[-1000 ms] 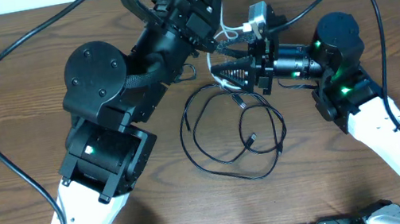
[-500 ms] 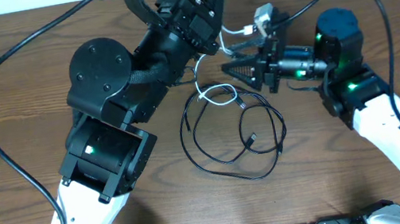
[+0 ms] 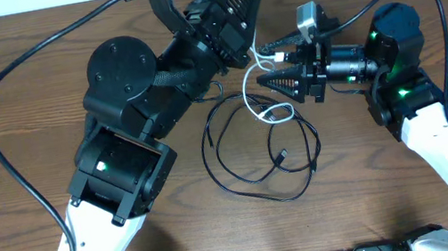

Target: Untangle cables

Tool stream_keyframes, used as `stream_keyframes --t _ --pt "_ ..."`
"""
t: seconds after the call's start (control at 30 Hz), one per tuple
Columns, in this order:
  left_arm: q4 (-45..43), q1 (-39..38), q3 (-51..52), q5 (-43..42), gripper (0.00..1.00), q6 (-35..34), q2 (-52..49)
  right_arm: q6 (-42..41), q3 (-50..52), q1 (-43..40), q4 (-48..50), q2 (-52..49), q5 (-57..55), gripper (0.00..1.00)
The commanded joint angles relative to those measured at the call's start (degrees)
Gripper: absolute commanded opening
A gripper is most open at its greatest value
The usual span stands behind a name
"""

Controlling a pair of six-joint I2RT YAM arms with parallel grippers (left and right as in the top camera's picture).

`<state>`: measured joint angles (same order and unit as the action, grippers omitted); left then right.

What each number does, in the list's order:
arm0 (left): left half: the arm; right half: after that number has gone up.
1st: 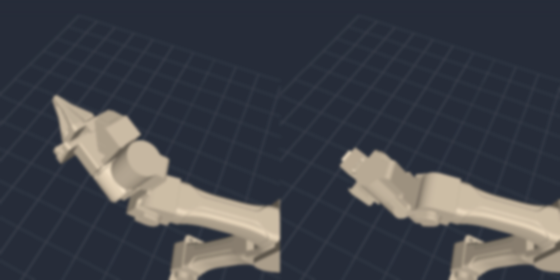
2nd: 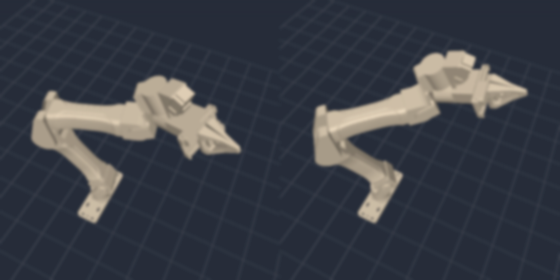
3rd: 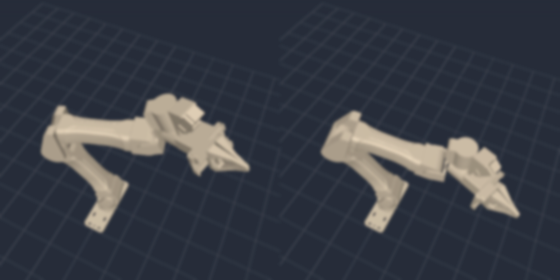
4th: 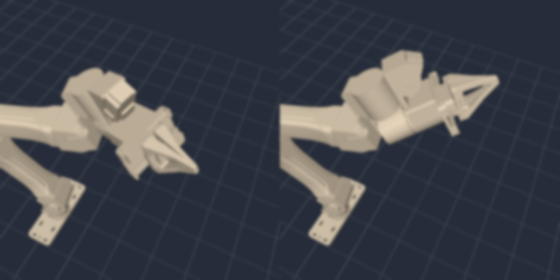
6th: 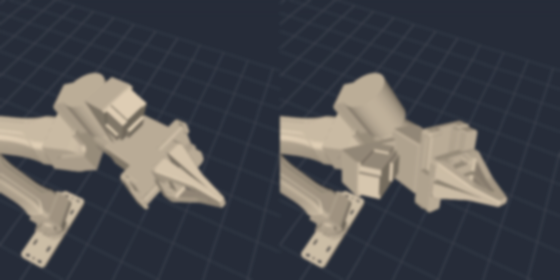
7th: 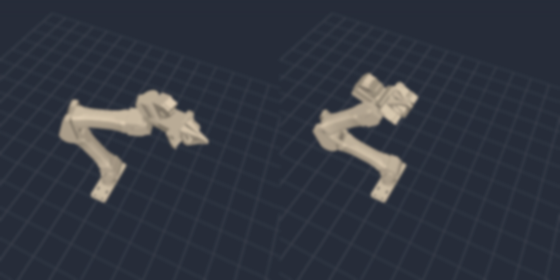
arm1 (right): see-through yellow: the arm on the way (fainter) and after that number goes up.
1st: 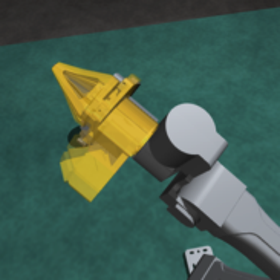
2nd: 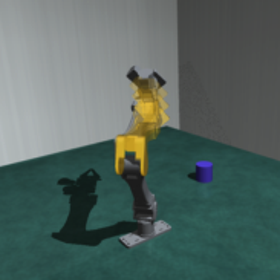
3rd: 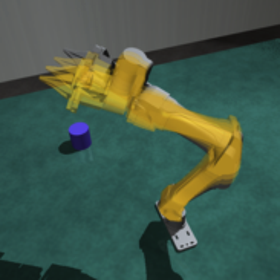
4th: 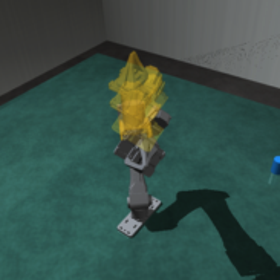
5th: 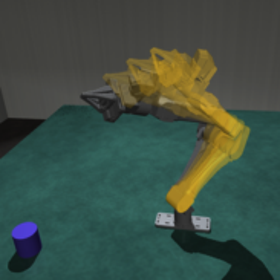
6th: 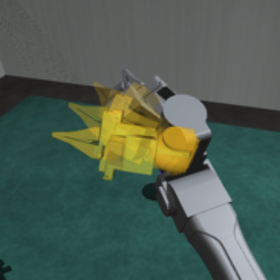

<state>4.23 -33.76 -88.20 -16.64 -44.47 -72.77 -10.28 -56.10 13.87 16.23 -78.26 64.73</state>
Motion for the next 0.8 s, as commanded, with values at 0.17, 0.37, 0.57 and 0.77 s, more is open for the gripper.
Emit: stream_keyframes --t 0.17,0.37,0.57,0.77 --pt "0.0 0.2 -1.6 -2.2 0.07 -2.1 -0.4 1.4 -0.1 1.9 -1.0 -0.4 2.9 0.20" --pt "1.1 0.2 -1.6 -1.6 0.08 1.3 -0.5 -2.4 -0.1 1.5 -10.3 -0.4 -4.7 0.01" --pt "11.5 0.2 -1.6 7.5 0.09 1.9 -0.5 -7.3 -0.1 0.3 -20.3 -0.4 -15.2 0.01" --pt "21.2 0.2 -1.6 15.4 0.43 7.5 -0.5 -11.8 -1.2 -0.2 -23.6 0.3 -18.7 0.01"
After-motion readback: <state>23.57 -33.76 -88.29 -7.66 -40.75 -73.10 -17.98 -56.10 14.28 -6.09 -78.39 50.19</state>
